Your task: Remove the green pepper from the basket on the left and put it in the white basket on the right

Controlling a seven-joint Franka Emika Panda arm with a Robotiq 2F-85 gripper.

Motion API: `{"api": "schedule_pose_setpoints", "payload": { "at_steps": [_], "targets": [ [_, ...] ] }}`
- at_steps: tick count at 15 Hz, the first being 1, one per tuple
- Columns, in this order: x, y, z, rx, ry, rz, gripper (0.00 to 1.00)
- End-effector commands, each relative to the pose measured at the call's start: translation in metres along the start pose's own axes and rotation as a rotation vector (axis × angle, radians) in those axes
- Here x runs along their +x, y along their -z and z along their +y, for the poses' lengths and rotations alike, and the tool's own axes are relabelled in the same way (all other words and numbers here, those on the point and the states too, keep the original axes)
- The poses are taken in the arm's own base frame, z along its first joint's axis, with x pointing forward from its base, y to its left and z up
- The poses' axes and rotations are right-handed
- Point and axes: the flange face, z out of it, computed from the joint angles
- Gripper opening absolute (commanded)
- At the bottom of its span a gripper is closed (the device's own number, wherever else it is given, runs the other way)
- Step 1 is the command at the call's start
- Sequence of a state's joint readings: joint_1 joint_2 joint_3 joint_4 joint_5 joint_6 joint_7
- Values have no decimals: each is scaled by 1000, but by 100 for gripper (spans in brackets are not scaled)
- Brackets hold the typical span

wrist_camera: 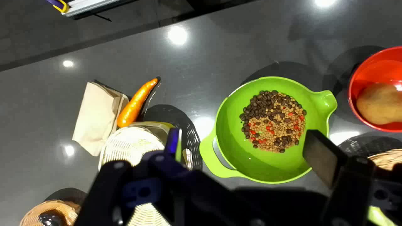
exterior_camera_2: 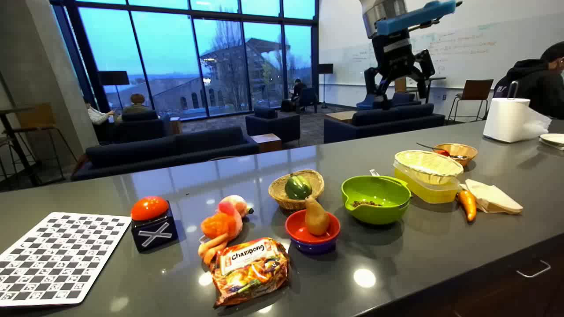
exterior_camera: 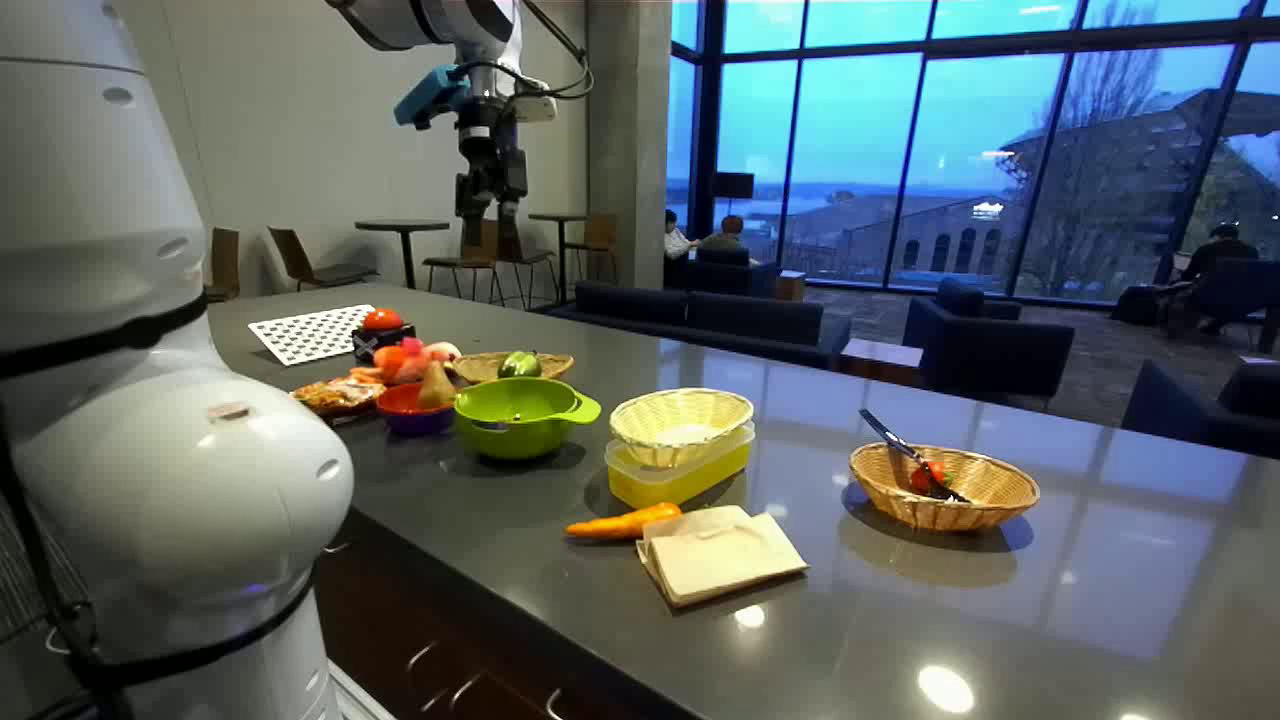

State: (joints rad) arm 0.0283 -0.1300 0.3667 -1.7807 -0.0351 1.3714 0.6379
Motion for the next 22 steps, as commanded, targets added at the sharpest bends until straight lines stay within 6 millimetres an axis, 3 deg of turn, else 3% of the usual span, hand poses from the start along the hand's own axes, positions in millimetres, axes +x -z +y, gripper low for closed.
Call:
{"api": "schedule_pose_setpoints", "payload": {
  "at_steps": [1, 9, 12, 18, 22],
  "targets": [
    [0, 1, 0, -1, 0, -1, 100],
    [0, 1, 0, 0, 0, 0, 100],
    [10, 2, -12, -9, 11, 25, 100],
    [47, 9, -66, -23, 196, 224, 100],
    [71, 1, -109, 9, 355, 259, 100]
  ]
}}
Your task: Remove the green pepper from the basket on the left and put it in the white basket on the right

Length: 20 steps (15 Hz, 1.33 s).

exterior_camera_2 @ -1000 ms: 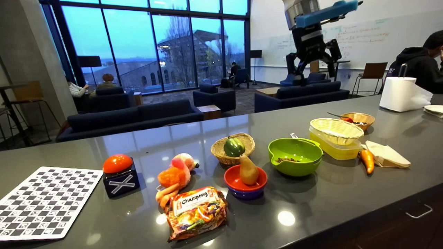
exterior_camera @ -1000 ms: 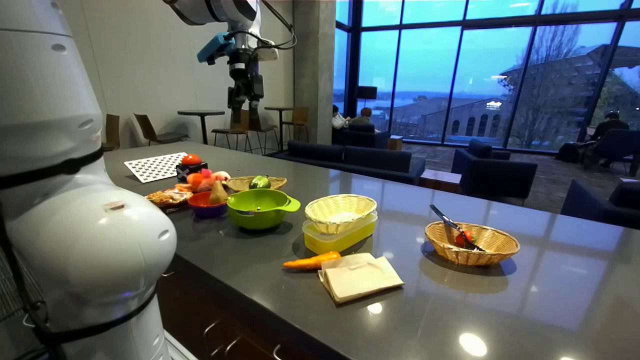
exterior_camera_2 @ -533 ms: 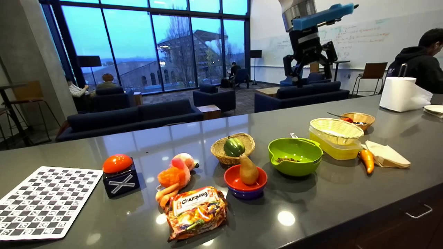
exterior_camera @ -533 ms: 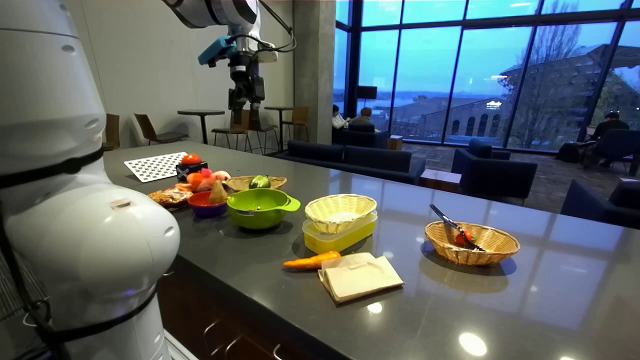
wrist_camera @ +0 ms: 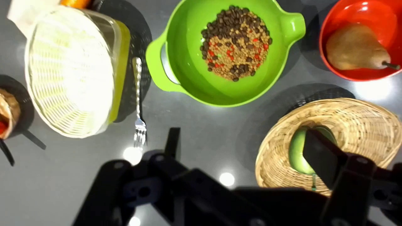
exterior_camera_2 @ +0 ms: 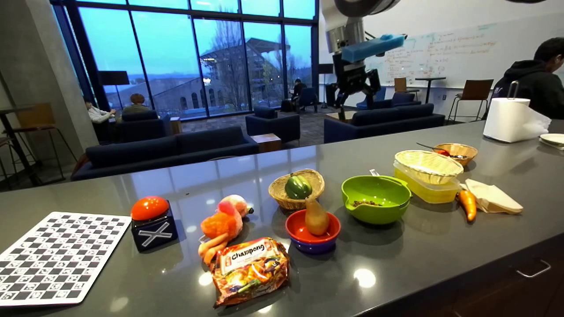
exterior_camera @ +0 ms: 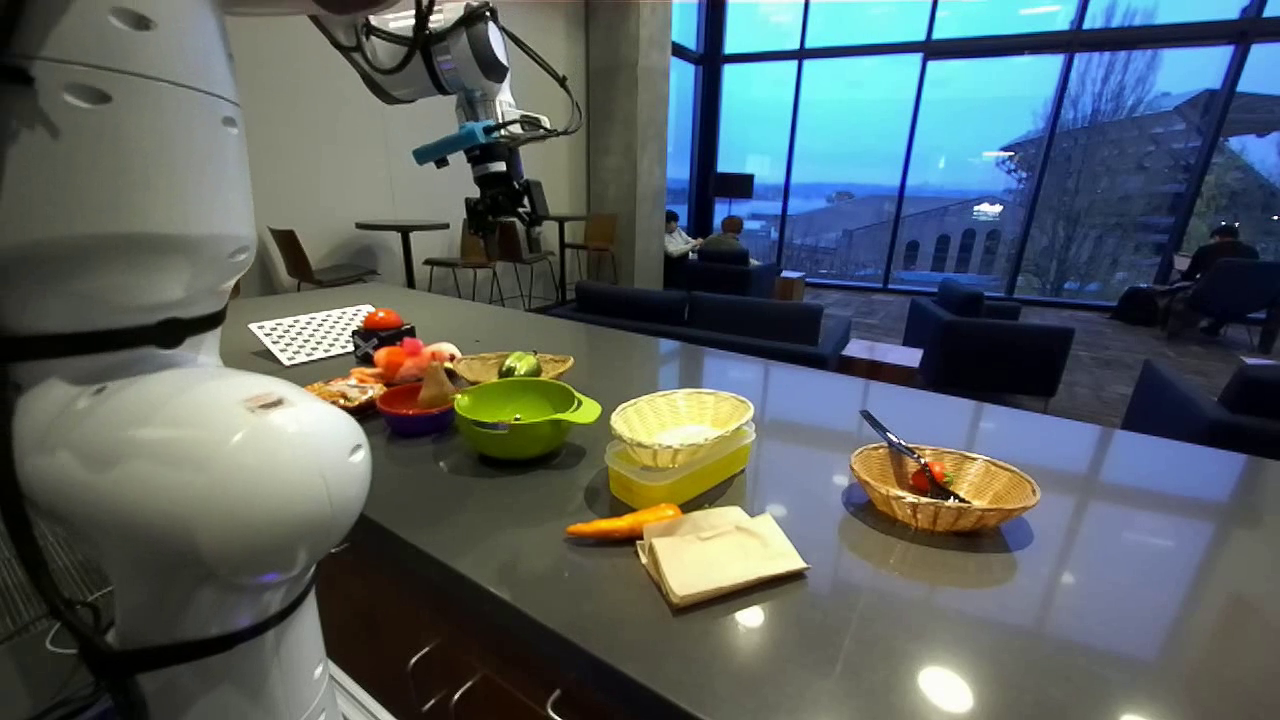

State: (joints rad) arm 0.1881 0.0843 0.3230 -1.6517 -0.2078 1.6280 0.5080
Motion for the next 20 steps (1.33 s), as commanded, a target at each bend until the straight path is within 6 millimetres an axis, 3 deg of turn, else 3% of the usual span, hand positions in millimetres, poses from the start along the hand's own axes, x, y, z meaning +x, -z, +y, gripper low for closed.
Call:
{"api": "schedule_pose_setpoints", "payload": {
  "at_steps": [1, 10, 17, 20],
  "targets": [
    [30, -7, -27, 16, 133, 28, 100],
    [66, -16, -74, 131, 386, 89, 100],
    [90, -46, -71, 201, 438, -5, 100],
    [88, -53, -71, 187, 430, -5, 100]
  ]
}}
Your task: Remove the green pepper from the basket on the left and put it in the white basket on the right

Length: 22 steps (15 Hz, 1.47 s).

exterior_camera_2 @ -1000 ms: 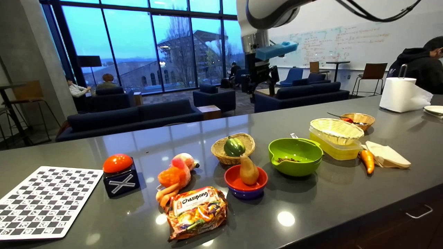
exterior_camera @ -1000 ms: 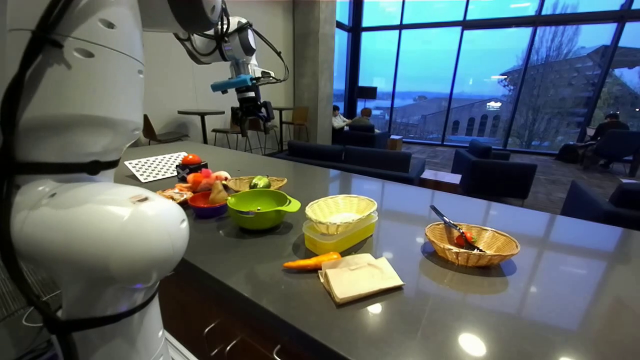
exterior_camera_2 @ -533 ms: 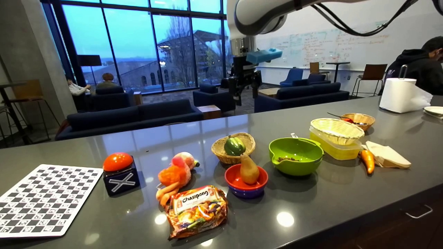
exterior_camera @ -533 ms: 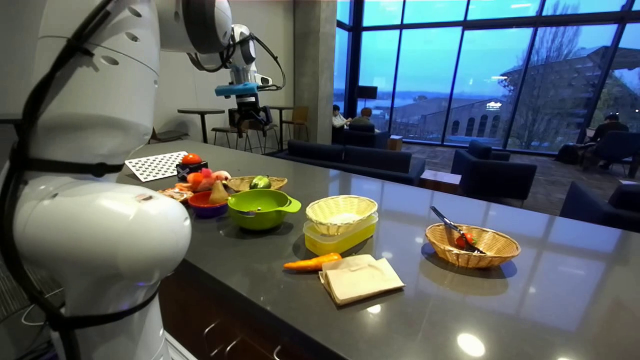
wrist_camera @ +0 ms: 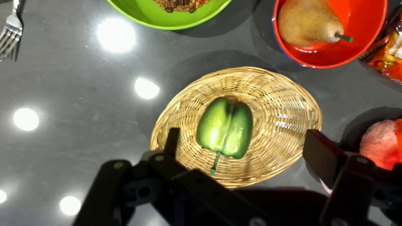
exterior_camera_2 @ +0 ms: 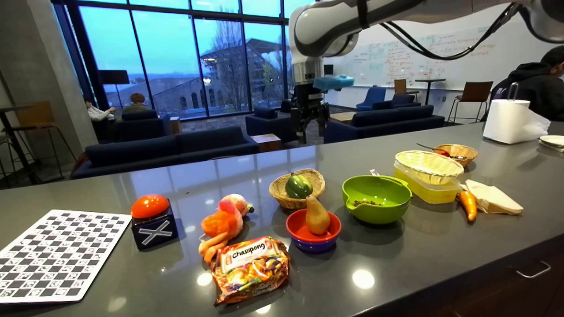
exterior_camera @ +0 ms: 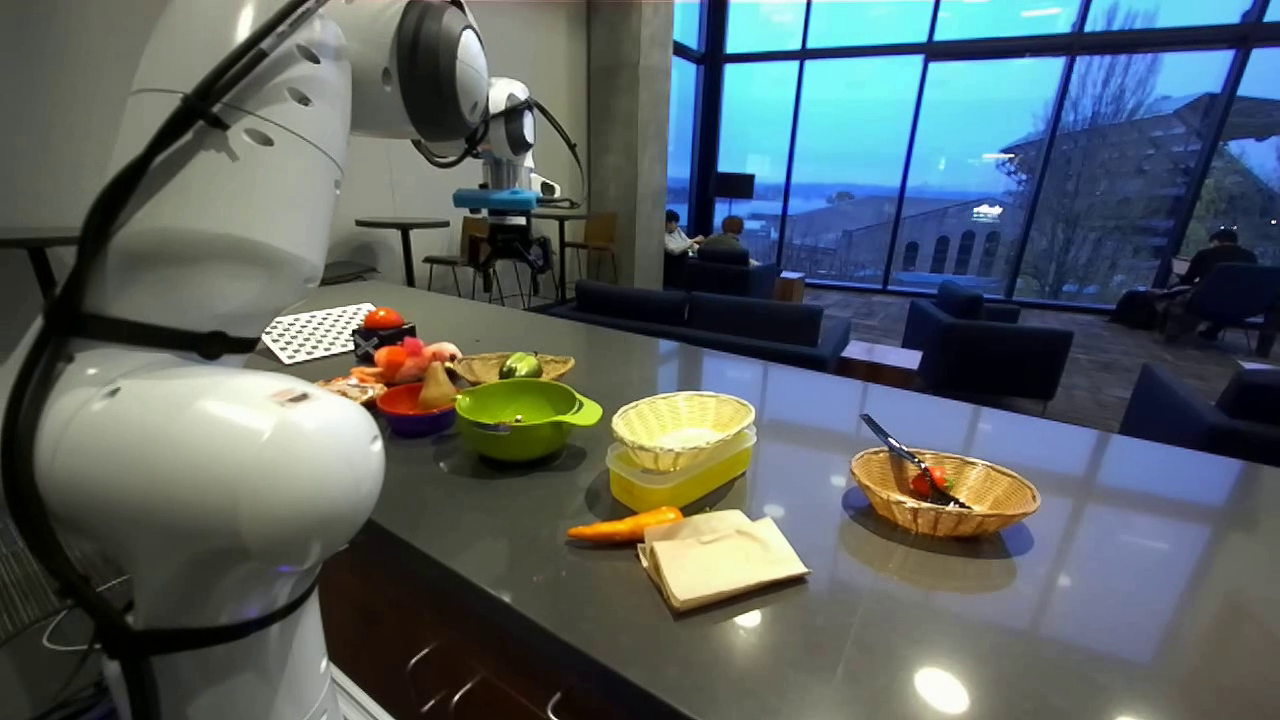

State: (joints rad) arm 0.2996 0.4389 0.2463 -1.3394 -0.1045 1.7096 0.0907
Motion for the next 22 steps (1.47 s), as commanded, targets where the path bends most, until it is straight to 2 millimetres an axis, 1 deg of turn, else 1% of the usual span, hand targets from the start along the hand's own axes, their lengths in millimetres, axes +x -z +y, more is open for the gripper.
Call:
{"api": "schedule_pose_setpoints", "payload": {
  "at_steps": [1, 7, 11, 13, 15, 18, 20, 22],
  "targets": [
    [2, 0, 2, 0, 3, -8, 100],
    [1, 4, 2, -1, 4, -11, 100],
    [17, -5, -4, 27, 42, 69, 100],
    [25, -13, -6, 56, 62, 103, 100],
    [31, -26, -5, 95, 67, 117, 100],
    [41, -45, 0, 127, 92, 135, 100],
    [43, -56, 2, 155, 68, 114, 100],
    [41, -63, 0, 184, 45, 82, 100]
  ]
}}
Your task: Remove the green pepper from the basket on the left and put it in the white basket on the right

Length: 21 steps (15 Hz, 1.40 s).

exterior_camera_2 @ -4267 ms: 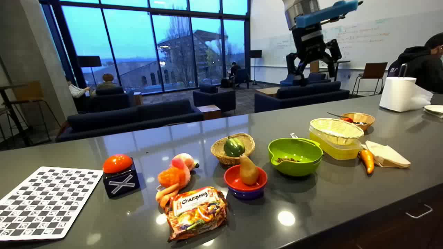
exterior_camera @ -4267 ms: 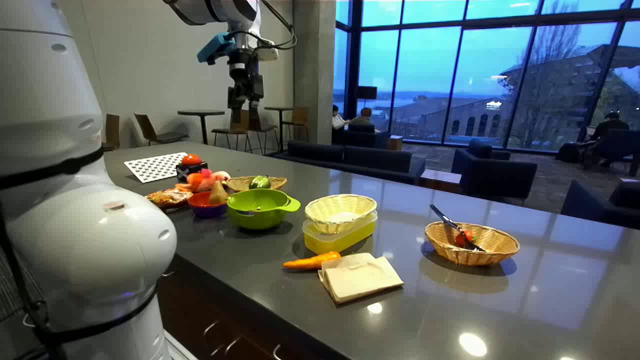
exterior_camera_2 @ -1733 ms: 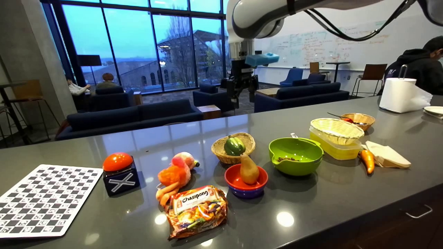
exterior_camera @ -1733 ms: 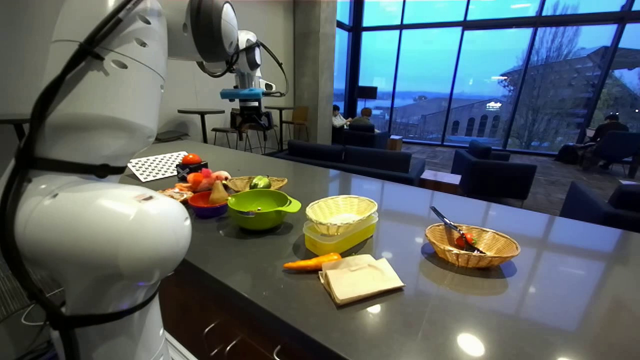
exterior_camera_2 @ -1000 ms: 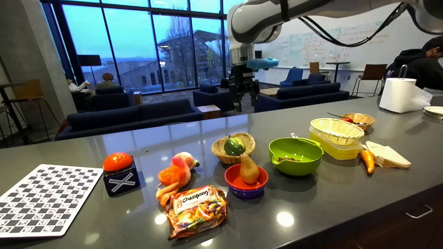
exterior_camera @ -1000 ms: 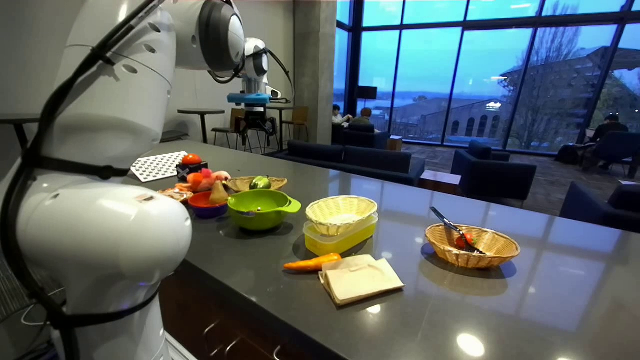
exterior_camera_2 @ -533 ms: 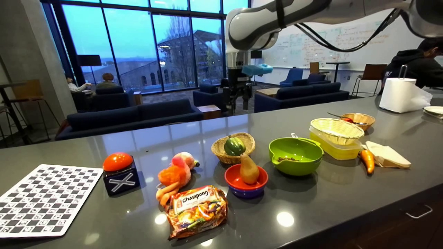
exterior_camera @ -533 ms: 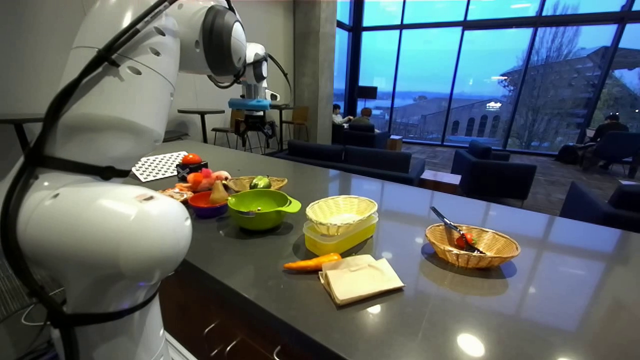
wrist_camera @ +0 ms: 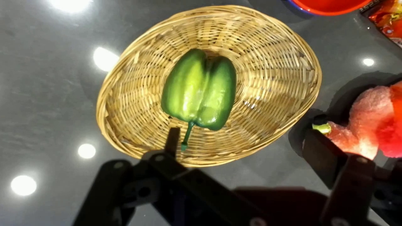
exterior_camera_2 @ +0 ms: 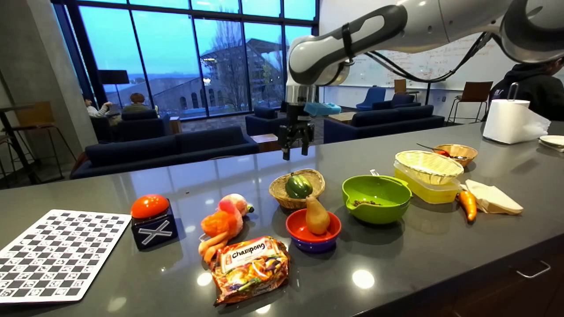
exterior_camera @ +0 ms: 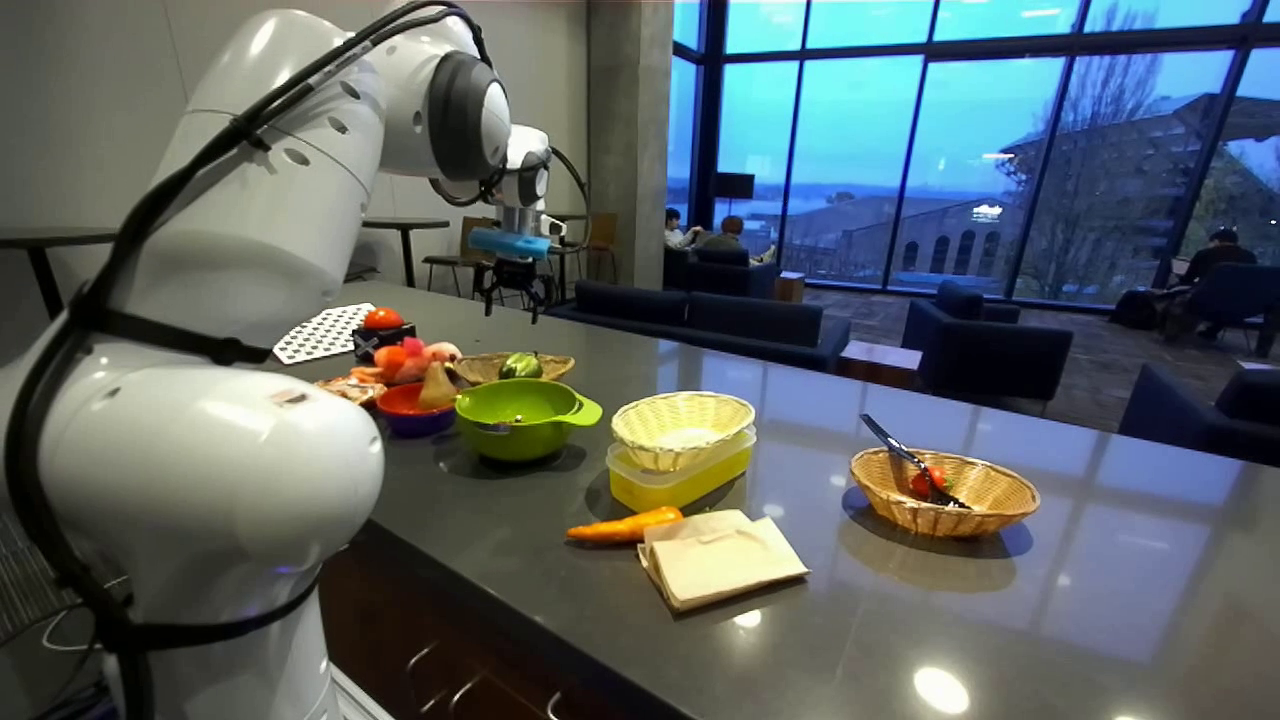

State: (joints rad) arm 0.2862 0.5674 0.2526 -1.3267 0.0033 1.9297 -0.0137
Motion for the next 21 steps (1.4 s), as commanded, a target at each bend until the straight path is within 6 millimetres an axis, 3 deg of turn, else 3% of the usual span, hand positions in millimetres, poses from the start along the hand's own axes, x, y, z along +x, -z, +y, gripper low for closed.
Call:
{"api": "schedule_pose_setpoints", "payload": {
  "at_steps": [1, 5, 21],
  "targets": [
    [-2, -6, 1, 56, -27, -25, 100],
    [-3, -18, 1, 84, -59, -44, 100],
    [-2, -74, 38, 148, -153, -100, 100]
  ]
}}
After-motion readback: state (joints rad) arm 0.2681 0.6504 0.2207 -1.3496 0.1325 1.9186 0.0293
